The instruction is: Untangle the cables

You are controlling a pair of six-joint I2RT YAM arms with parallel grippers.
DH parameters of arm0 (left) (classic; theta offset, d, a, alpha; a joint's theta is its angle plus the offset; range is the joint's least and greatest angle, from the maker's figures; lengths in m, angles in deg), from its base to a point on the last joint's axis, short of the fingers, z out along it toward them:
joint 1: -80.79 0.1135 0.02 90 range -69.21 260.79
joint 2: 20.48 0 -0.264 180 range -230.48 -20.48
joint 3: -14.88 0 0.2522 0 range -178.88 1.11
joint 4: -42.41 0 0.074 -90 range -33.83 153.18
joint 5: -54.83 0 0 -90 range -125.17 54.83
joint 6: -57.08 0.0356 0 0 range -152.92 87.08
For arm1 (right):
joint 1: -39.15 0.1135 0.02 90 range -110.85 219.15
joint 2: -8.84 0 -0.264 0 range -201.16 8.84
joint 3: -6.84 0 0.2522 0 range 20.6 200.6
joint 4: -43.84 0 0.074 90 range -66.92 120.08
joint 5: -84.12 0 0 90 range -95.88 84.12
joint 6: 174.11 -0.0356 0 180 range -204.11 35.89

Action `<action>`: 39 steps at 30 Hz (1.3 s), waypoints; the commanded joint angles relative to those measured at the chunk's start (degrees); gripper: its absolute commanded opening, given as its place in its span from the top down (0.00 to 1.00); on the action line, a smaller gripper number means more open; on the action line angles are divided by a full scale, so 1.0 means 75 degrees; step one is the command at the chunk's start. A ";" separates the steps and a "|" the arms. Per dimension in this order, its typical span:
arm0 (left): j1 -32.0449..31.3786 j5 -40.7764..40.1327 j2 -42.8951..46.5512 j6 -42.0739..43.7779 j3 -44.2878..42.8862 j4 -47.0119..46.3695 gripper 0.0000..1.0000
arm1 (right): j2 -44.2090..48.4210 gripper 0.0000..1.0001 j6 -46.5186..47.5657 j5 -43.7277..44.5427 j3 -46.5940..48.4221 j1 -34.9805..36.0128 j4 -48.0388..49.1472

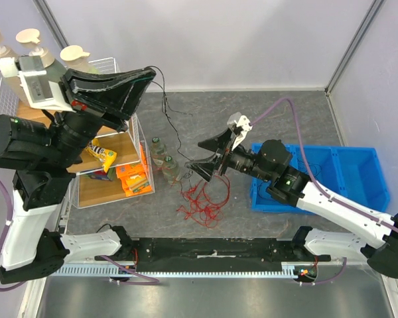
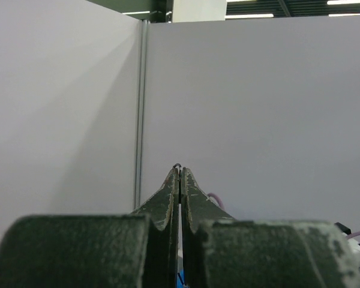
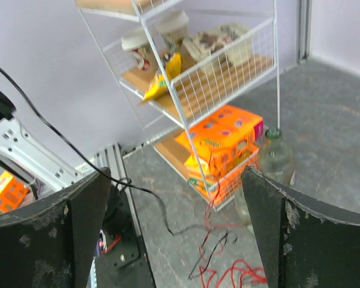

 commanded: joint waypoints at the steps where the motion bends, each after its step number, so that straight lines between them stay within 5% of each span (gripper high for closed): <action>1: -0.0002 0.0306 -0.0042 -0.0464 0.0308 -0.0119 0.98 | -0.0004 0.04 0.0188 0.0423 0.0816 0.0030 -0.0452; 10: -0.0014 0.0528 -0.0335 -0.0535 0.0156 -0.0132 0.98 | -0.0251 0.21 -0.0748 -0.0558 0.0198 0.0112 0.0950; 15: 0.0009 0.0400 -0.0558 -0.0371 0.0168 -0.0085 0.98 | -0.0146 0.41 -0.1007 -0.0641 -0.0212 0.0276 0.1093; 20: 0.0009 -0.0803 -0.1049 0.0541 0.0273 0.0465 0.98 | 0.0591 0.95 -0.1066 -0.0268 -0.0577 0.0335 0.0334; 24: 0.0126 -0.2282 -0.1588 0.1070 0.0834 0.1168 0.97 | 0.1307 1.00 -0.0996 0.0237 -0.0367 0.0346 -0.0381; 28: 0.0278 -0.2389 -0.1894 0.0861 0.1269 0.1824 0.48 | 0.1519 1.00 -0.0797 0.0600 0.0336 0.0335 -0.1306; 29: 0.0349 -0.2366 -0.1917 0.0698 0.1351 0.2046 0.16 | 0.1531 1.00 -0.0738 0.0787 0.0488 0.0346 -0.1529; 30: 0.0372 -0.2273 -0.1906 0.0580 0.1468 0.2245 0.10 | 0.1542 1.00 -0.0714 0.0939 0.0606 0.0346 -0.1659; 34: 0.0443 -0.1804 -0.1229 0.0006 0.2297 0.2833 0.08 | 0.1367 1.00 -0.0457 0.1420 0.0981 0.0323 -0.2046; 39: 0.0478 -0.0856 0.0610 -0.0662 0.3997 0.2821 0.21 | 0.1074 1.00 -0.0257 0.1620 0.1403 0.0311 -0.2445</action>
